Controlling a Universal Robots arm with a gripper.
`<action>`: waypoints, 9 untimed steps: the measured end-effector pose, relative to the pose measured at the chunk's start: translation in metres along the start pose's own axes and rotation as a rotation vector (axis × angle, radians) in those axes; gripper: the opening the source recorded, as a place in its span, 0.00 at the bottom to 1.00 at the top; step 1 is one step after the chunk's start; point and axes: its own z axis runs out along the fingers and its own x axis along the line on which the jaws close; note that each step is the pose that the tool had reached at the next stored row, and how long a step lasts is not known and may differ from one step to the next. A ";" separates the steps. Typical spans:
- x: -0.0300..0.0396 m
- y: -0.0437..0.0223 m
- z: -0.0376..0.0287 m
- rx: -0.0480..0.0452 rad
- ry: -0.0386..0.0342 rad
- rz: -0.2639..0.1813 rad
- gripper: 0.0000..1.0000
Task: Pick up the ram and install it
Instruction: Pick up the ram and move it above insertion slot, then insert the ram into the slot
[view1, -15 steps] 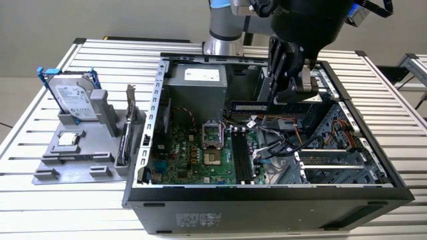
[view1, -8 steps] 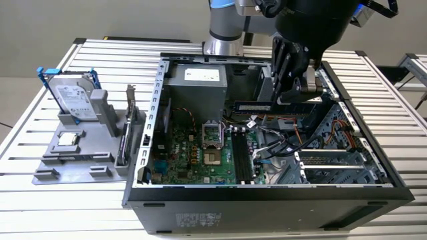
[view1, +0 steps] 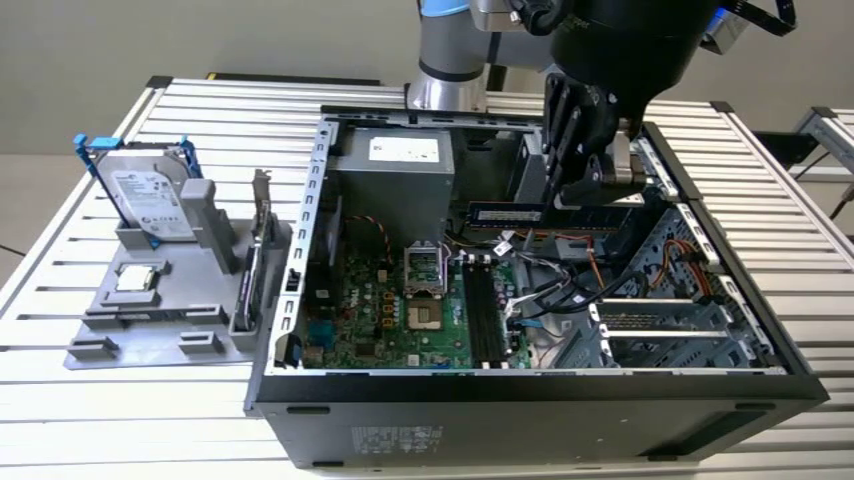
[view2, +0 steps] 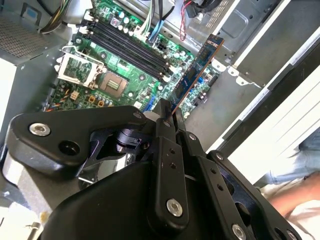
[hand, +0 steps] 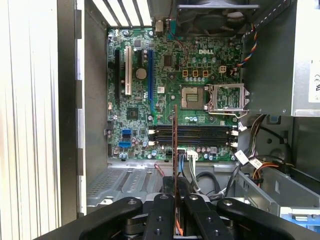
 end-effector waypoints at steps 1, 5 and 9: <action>0.0000 0.0000 0.0000 0.0000 0.0000 0.001 0.00; 0.0000 0.0000 0.0000 -0.0002 0.0005 0.005 0.00; 0.0000 0.0000 0.0004 -0.0012 0.0006 0.032 0.00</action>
